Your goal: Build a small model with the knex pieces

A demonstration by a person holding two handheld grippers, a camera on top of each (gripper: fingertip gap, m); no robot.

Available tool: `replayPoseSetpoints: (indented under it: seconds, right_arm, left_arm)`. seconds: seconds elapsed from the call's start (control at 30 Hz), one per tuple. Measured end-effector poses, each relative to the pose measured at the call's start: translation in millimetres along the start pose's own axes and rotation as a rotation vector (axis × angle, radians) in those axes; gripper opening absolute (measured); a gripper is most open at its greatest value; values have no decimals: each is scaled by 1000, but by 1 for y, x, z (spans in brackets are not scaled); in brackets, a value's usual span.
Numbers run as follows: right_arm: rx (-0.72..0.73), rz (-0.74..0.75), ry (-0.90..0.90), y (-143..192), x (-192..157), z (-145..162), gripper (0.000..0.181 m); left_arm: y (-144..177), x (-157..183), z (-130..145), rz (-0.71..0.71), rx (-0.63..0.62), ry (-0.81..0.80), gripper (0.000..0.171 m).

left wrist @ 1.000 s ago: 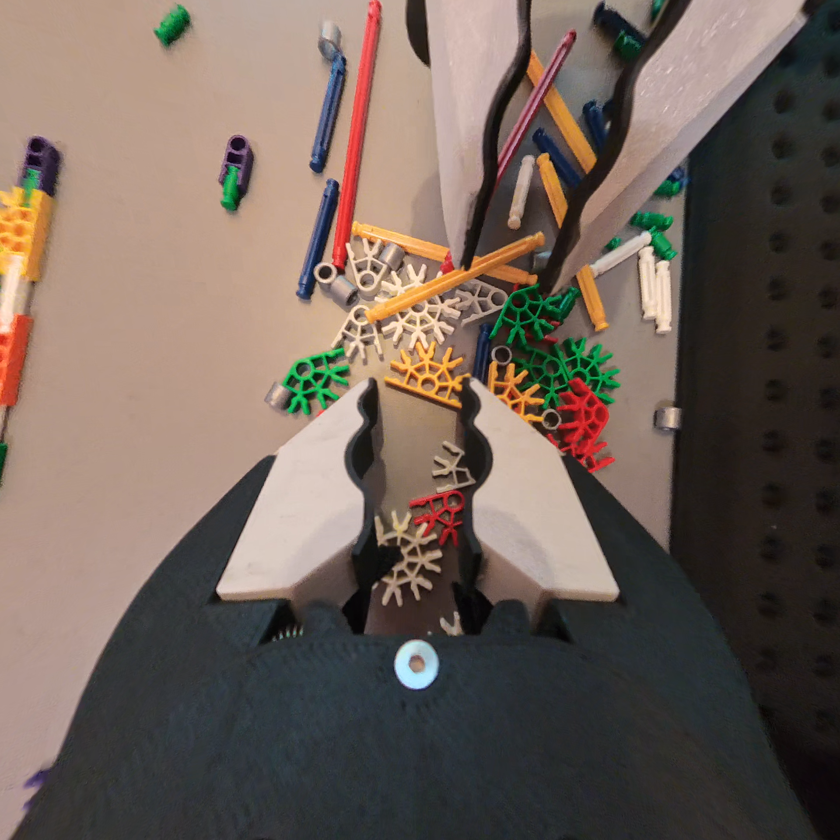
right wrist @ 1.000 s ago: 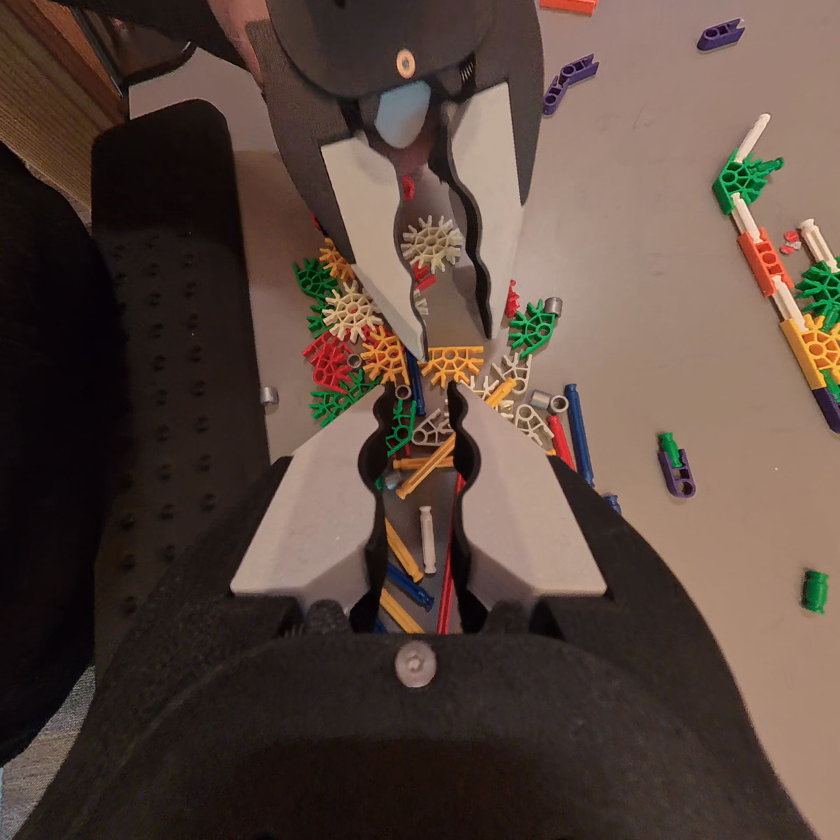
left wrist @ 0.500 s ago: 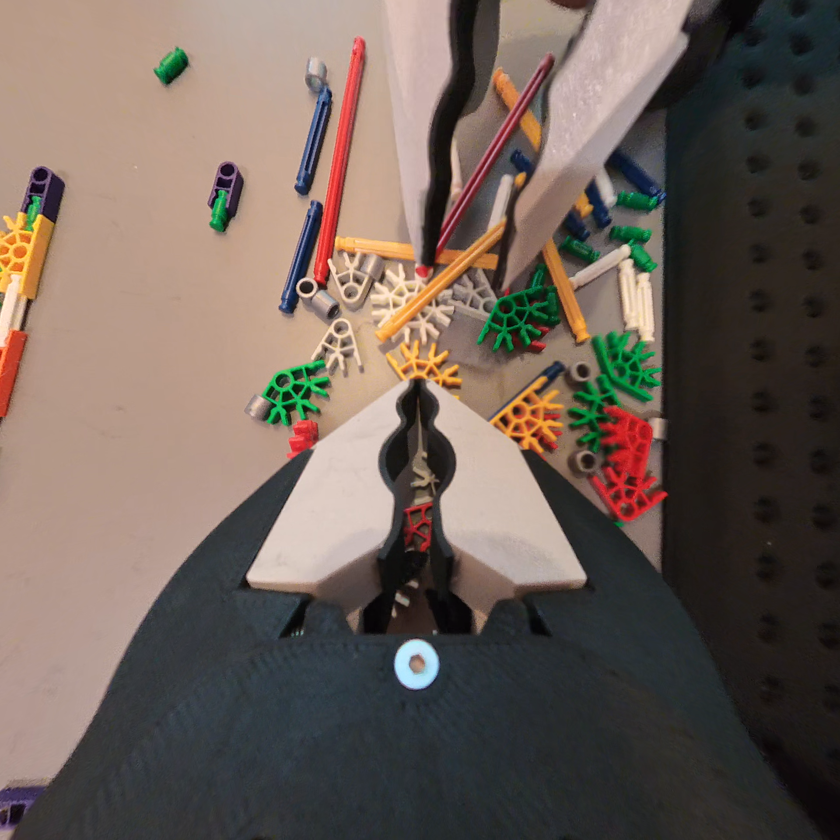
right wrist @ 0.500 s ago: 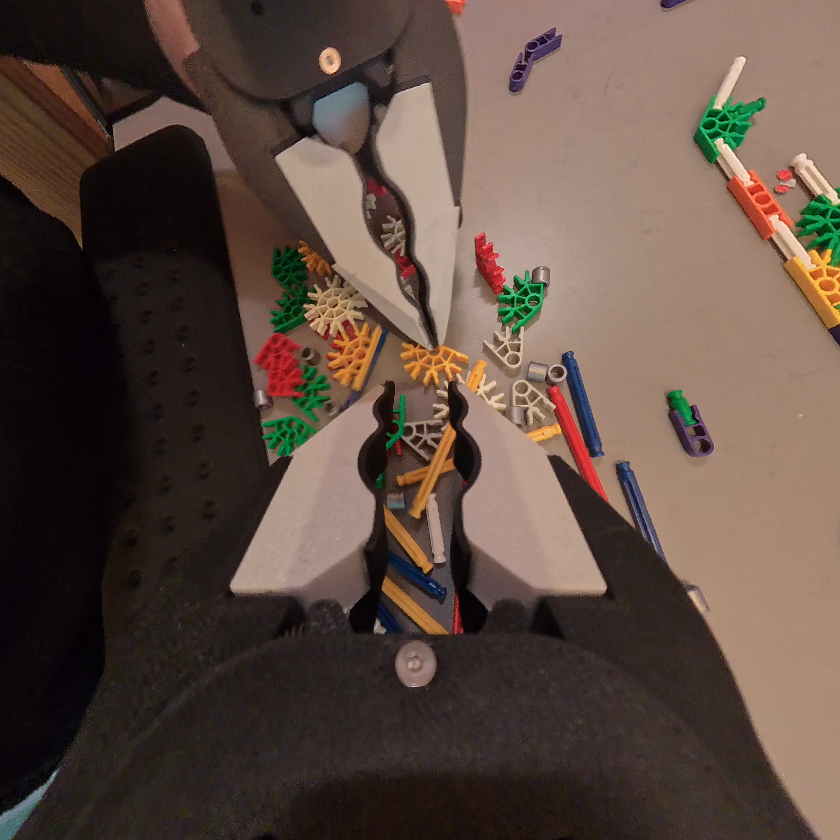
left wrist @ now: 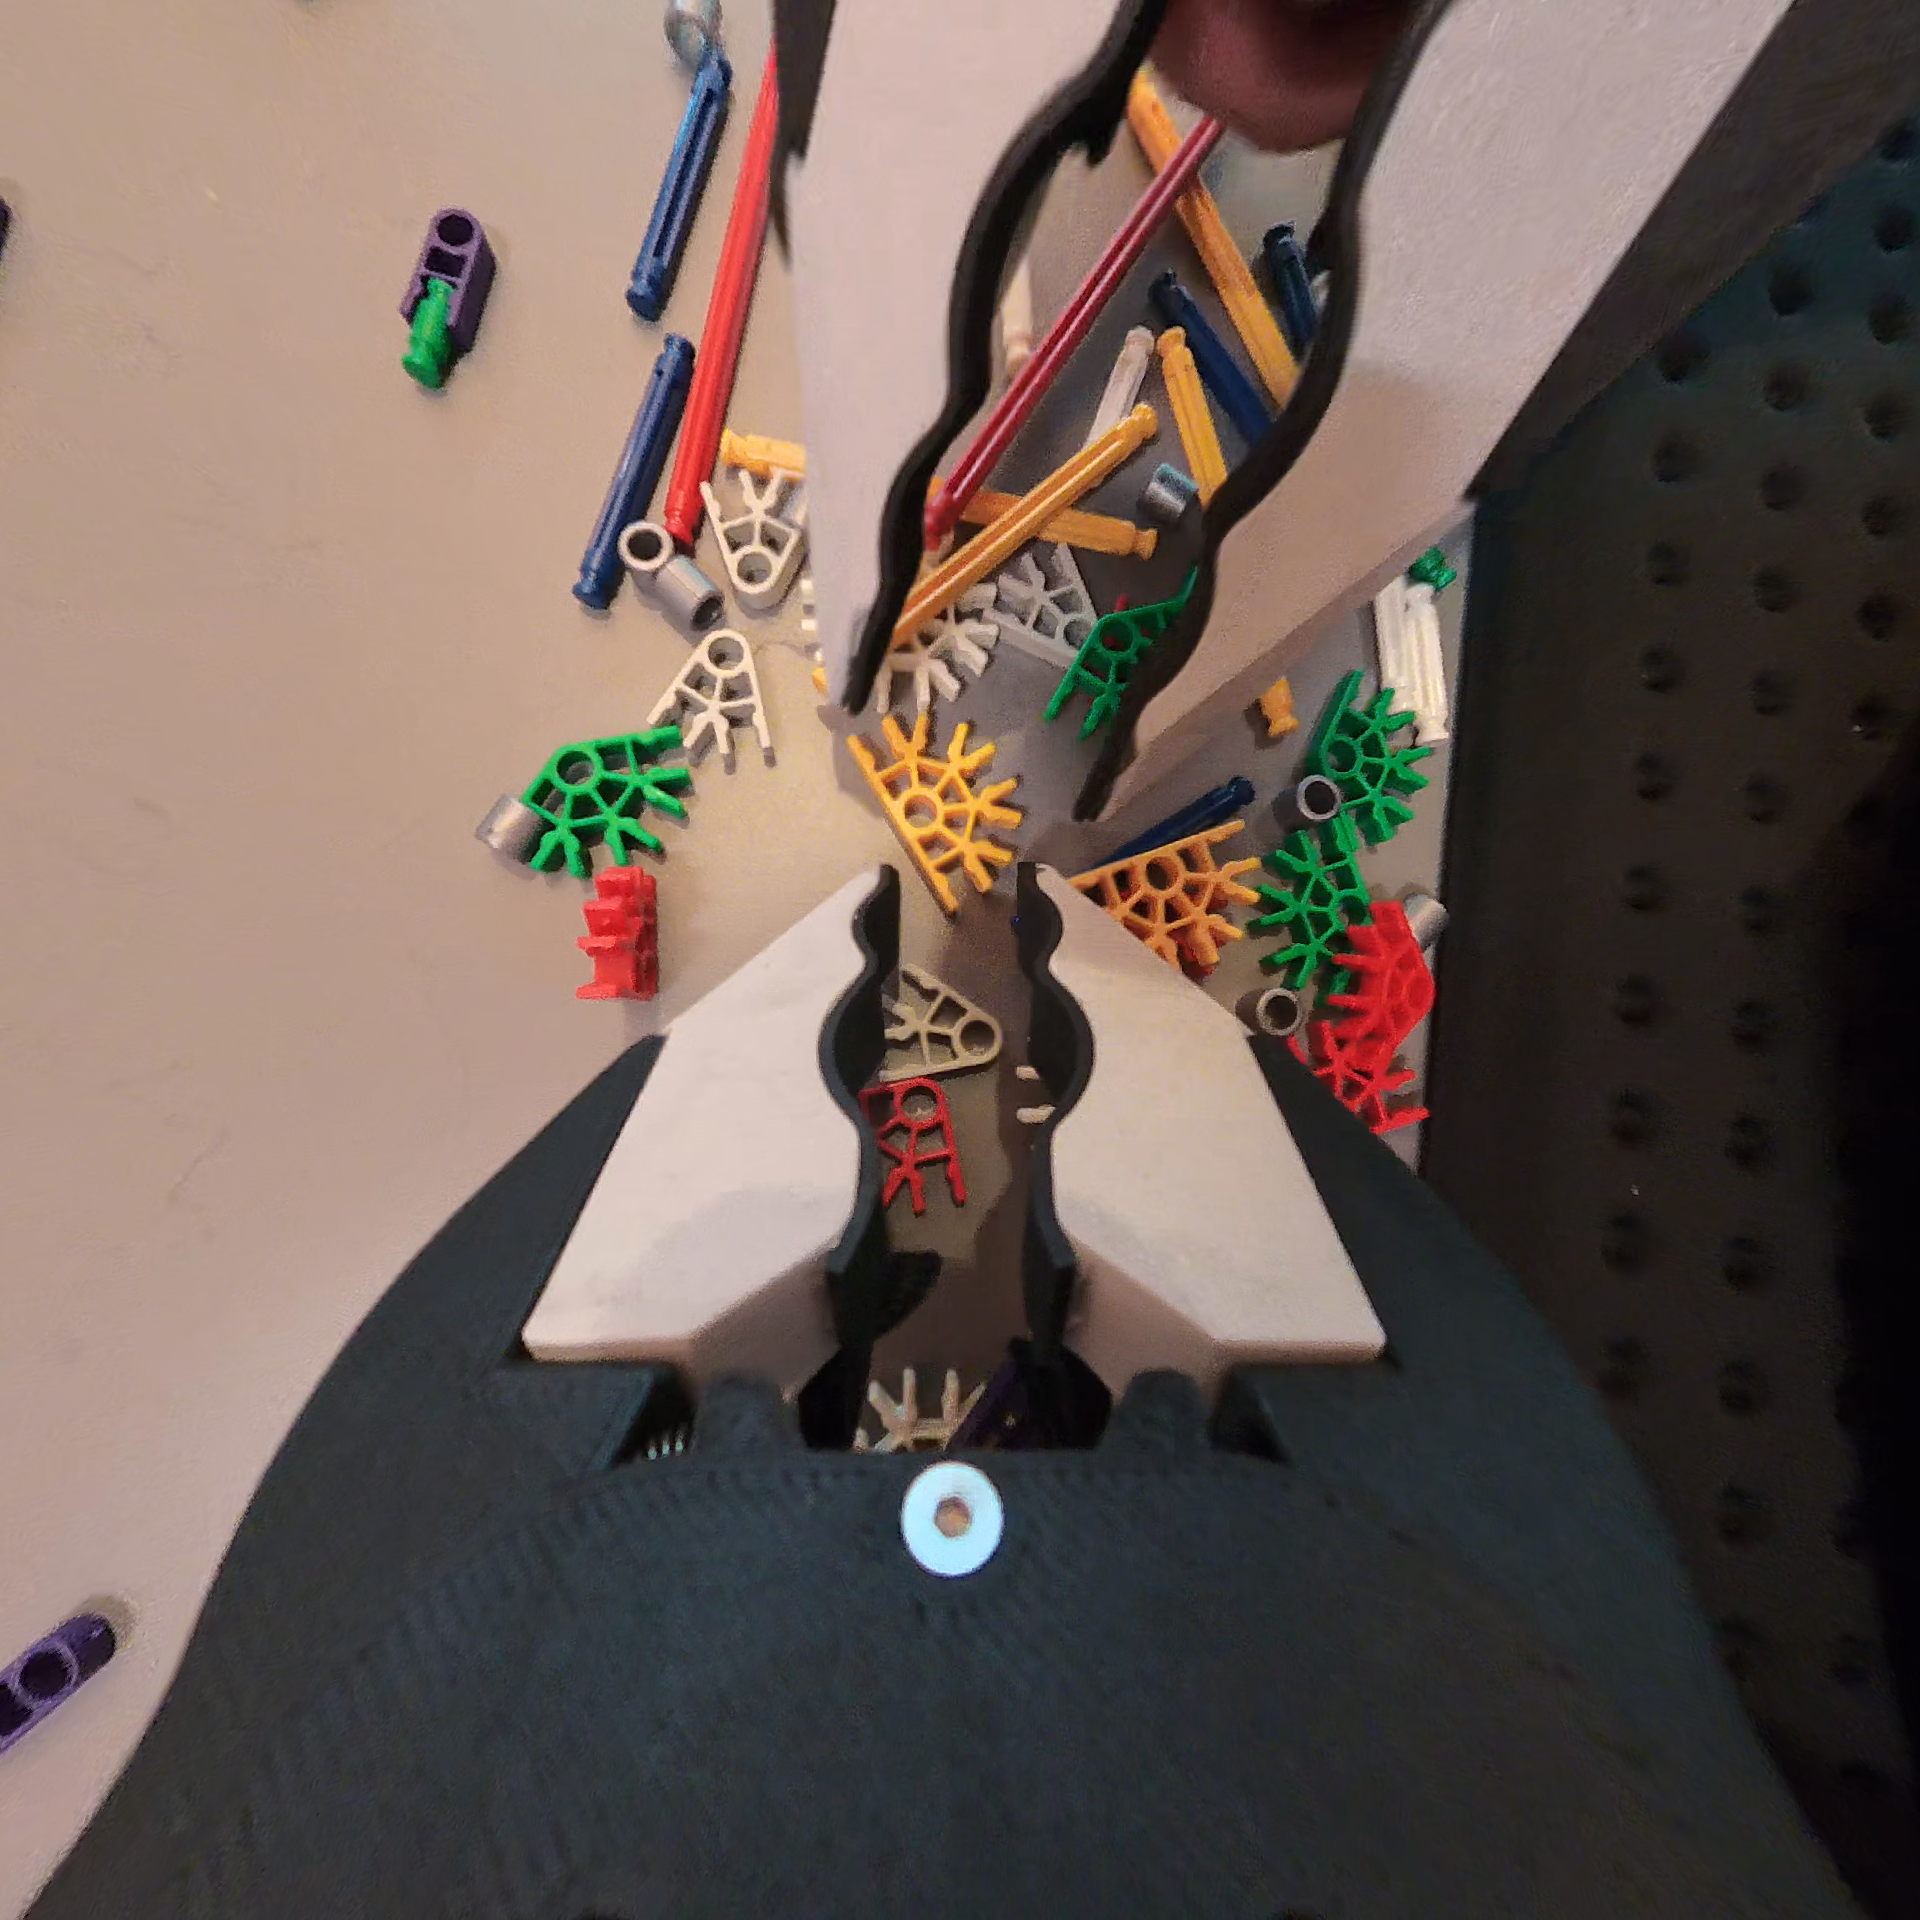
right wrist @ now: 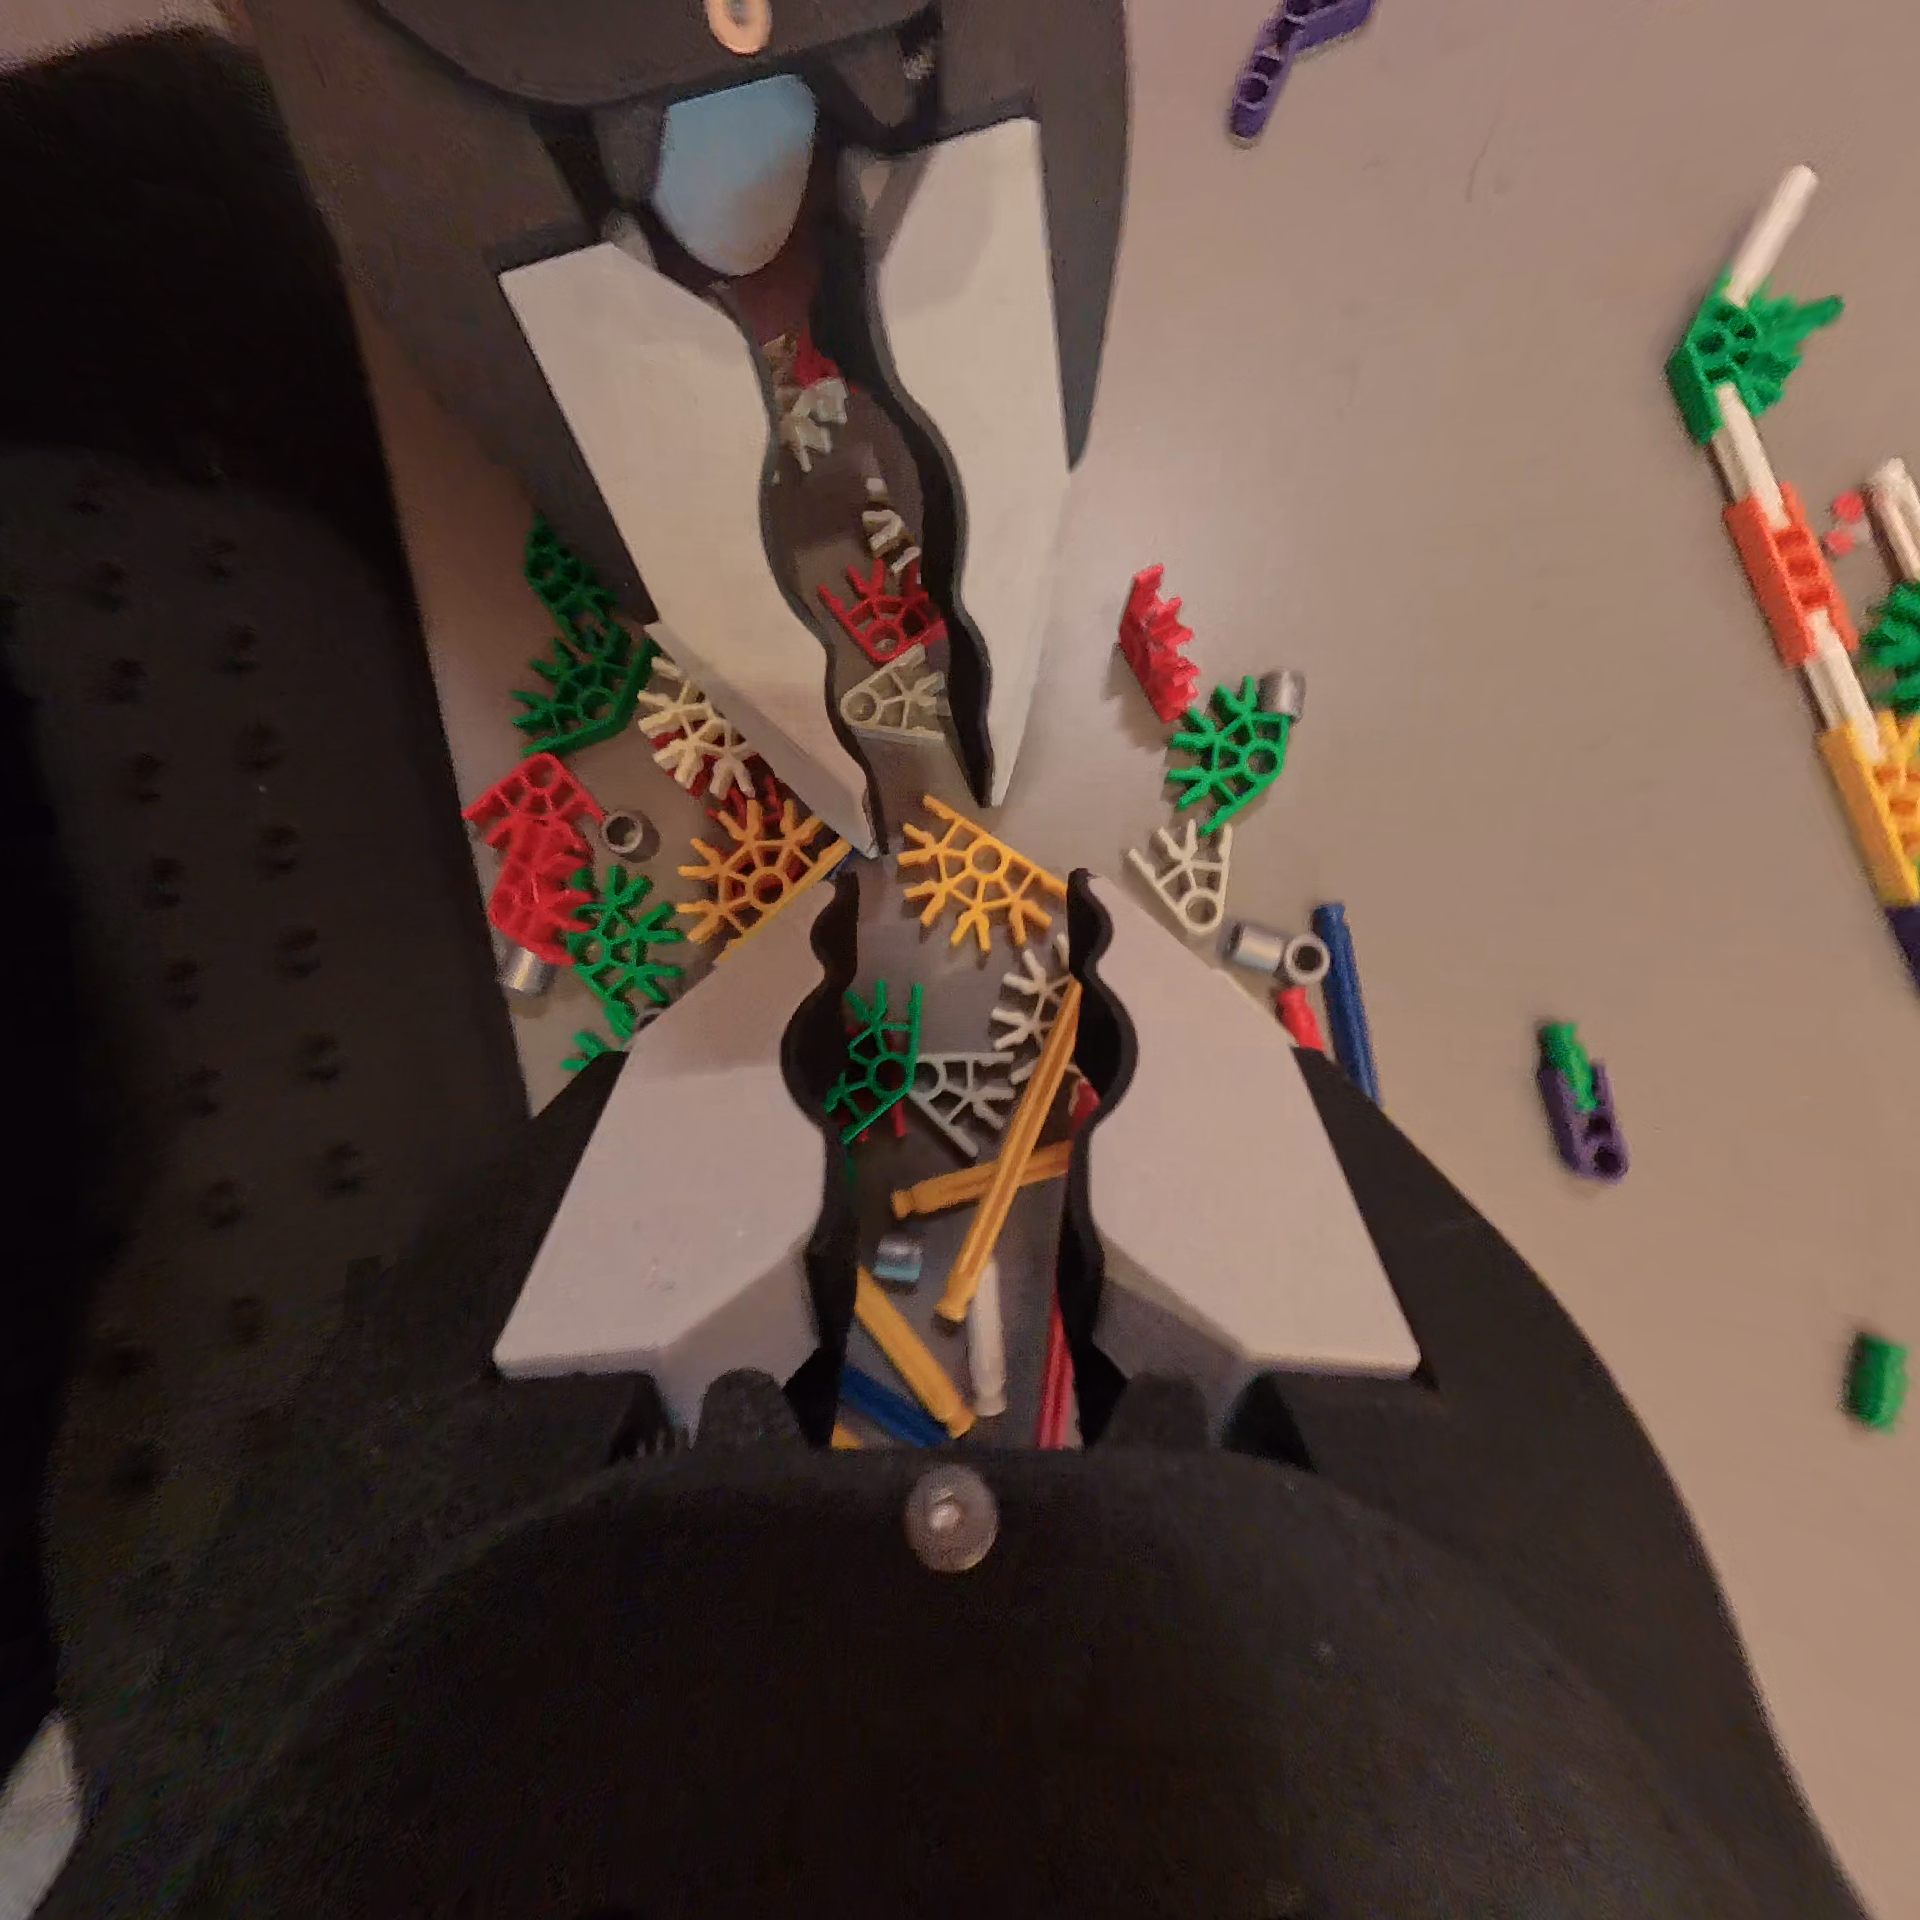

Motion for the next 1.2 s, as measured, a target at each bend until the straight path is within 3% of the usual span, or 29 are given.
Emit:
replayPoseSetpoints:
  seconds: [0.1,0.3,0.43,0.57,0.7,0.8,0.93,1.1,1.2]
  right_arm:
    - [-98,-53,148,-12,4,8,41]
    - [-87,-211,251,-17,10,6,31]
    - [-61,-297,145,-15,13,6,30]
    - [-54,-392,1,-12,17,6,30]
    - [-47,-517,-114,-6,19,4,30]
    - [-53,-568,-183,-3,23,6,30]
    - [-34,-646,-271,6,26,8,30]
    - [22,-709,-338,15,29,4,30]
    - [65,-740,-371,21,30,0,31]
  left_arm:
    - [0,2,1,36,10,11,12]
    - [0,1,0,54,24,1,14]
    - [5,1,1,17,54,-1,26]
    - [15,-2,-6,-122,99,-87,34]
    - [15,2,-17,-245,82,-253,26]
    - [13,9,-21,-265,66,-350,8]
    - [13,14,-27,-265,100,-360,1]
    - [22,9,-37,-330,155,-385,29]
    - [24,9,-39,-352,164,-415,23]
Point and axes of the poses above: each gripper's, where its closed fingertips meet, y back along the fingers, z out of its underside, x = y × z across the jaws, the point moved 3 cm from there along y, back along the fingers, and after that the axes turned 4 degrees about -x, right-handed, at the moved point
